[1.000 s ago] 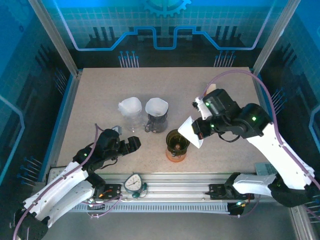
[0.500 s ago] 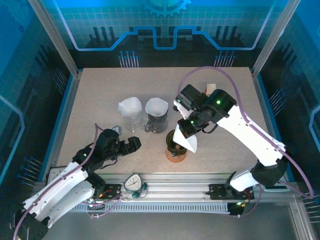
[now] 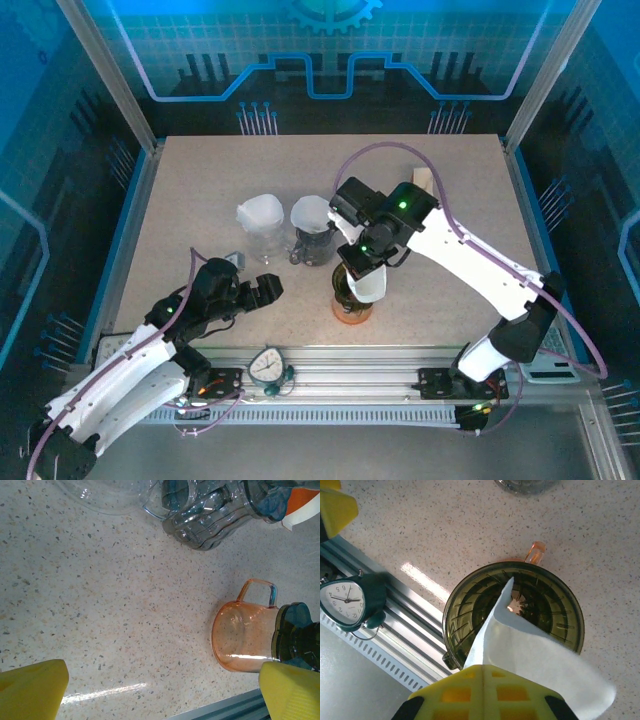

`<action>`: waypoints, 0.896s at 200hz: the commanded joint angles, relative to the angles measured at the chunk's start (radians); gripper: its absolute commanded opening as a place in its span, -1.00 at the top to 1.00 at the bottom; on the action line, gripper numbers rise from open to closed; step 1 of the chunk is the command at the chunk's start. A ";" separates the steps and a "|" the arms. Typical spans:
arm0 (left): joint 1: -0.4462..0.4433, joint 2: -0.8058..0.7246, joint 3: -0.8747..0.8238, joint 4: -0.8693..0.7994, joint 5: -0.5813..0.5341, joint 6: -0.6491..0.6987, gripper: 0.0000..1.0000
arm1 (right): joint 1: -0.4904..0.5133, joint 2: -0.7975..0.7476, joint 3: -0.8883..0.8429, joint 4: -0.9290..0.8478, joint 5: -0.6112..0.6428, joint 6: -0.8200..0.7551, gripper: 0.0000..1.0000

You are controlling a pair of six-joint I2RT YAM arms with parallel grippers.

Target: Place the coffee filter in the dripper

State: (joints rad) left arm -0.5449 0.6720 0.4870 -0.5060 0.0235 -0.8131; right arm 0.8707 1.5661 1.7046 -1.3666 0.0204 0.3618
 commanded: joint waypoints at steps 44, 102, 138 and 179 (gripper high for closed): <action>0.008 -0.017 -0.023 0.020 0.030 -0.005 -0.98 | 0.016 0.020 -0.087 0.074 -0.005 0.000 1.00; 0.008 -0.015 -0.002 0.024 0.045 -0.002 -0.98 | 0.016 -0.012 -0.132 0.129 0.001 0.015 0.83; 0.009 0.006 0.036 0.039 0.076 0.009 -0.98 | 0.015 -0.088 -0.183 0.195 0.006 0.035 0.59; 0.002 0.090 0.104 0.135 0.185 0.022 -0.98 | 0.014 -0.194 -0.228 0.264 0.033 0.046 0.24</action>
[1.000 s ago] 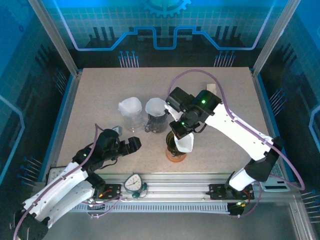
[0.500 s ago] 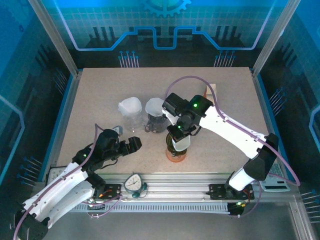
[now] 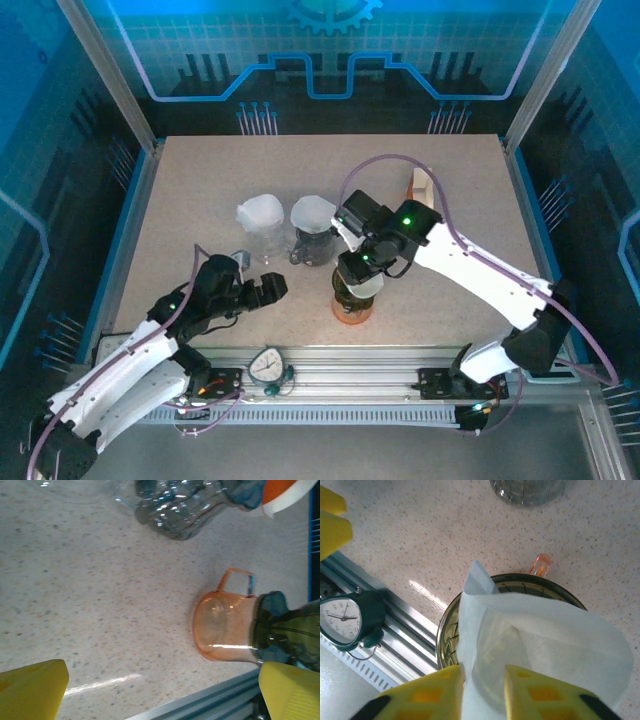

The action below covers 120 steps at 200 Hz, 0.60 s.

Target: Place the coffee filter in the dripper

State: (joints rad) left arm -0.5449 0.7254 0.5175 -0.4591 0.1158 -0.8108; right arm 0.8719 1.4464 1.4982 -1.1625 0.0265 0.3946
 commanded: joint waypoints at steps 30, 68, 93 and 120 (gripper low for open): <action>-0.073 0.127 0.176 0.108 0.066 0.061 -0.98 | 0.002 -0.159 -0.085 0.102 0.064 0.036 -0.11; -0.177 0.262 0.319 0.098 0.008 0.115 -0.88 | -0.020 -0.262 -0.184 0.120 0.146 0.059 -0.24; -0.210 0.319 0.377 0.084 -0.009 0.129 -0.77 | -0.040 -0.307 -0.237 0.141 0.142 0.058 -0.23; -0.218 0.340 0.389 0.078 -0.009 0.129 -0.74 | -0.048 -0.293 -0.257 0.155 0.093 0.019 -0.21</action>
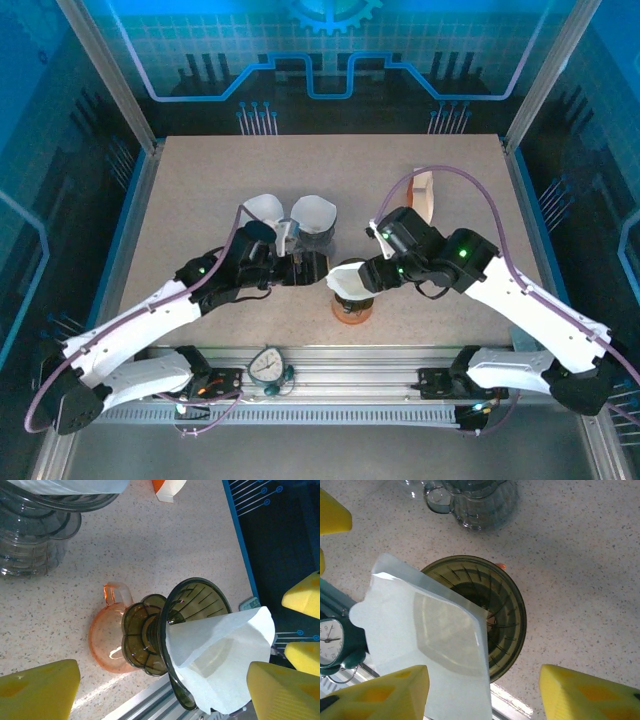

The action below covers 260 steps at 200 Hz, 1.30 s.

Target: Place the coffee filter in the dripper

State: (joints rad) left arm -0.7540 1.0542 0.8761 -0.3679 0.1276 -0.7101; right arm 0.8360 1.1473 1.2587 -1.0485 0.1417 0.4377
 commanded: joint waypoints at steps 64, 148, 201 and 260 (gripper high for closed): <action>-0.012 0.026 0.027 -0.023 0.003 0.021 -0.71 | -0.041 0.092 0.037 0.043 -0.011 -0.117 -0.01; -0.012 0.034 0.025 -0.025 0.017 0.000 -0.73 | -0.036 0.145 0.095 -0.011 0.031 -0.087 1.00; -0.012 0.028 -0.010 0.040 0.022 -0.061 -0.76 | 0.050 0.155 0.049 -0.009 0.207 0.051 1.00; -0.013 0.071 -0.018 0.082 0.069 -0.058 -0.68 | 0.132 0.214 0.027 0.002 0.327 0.089 1.00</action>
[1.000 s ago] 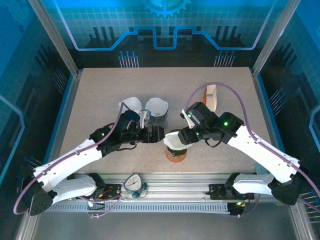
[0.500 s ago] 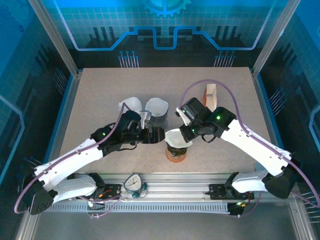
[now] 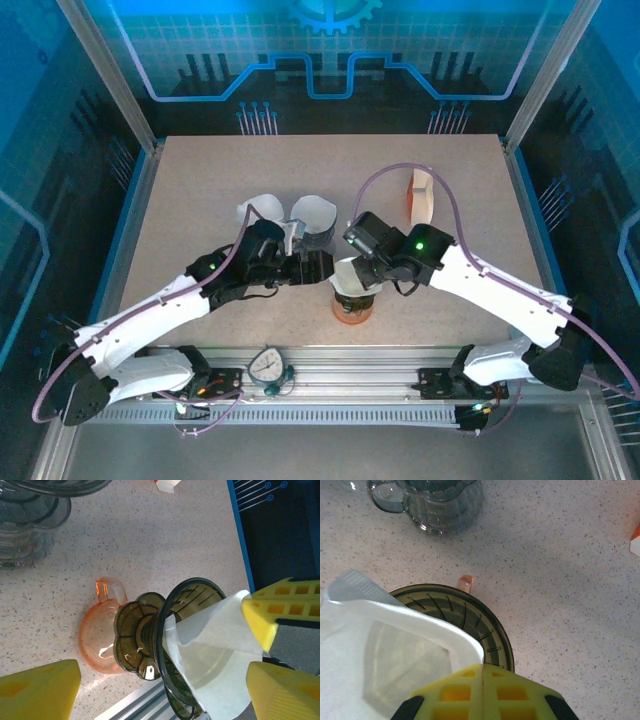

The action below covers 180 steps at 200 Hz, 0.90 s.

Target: Place the coffee filter in the dripper

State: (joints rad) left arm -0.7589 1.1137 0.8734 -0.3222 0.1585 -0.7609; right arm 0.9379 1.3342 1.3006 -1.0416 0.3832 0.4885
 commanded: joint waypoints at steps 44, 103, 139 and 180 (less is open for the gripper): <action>-0.013 0.033 -0.031 0.039 0.061 0.003 -0.51 | 0.054 0.056 -0.014 -0.008 0.124 0.032 1.00; -0.026 0.060 -0.035 0.012 0.077 0.024 -0.29 | 0.065 0.072 -0.026 0.001 0.128 0.036 1.00; -0.028 0.066 -0.038 -0.005 0.079 0.037 -0.10 | 0.066 0.076 -0.034 0.007 0.121 0.042 1.00; -0.029 0.080 -0.031 -0.033 0.075 0.051 -0.06 | 0.066 0.062 -0.025 0.016 0.117 0.045 1.00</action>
State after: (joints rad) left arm -0.7811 1.1812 0.8482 -0.3141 0.2161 -0.7479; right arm 0.9882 1.4010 1.2751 -1.0290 0.4904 0.5095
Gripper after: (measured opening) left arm 0.530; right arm 0.060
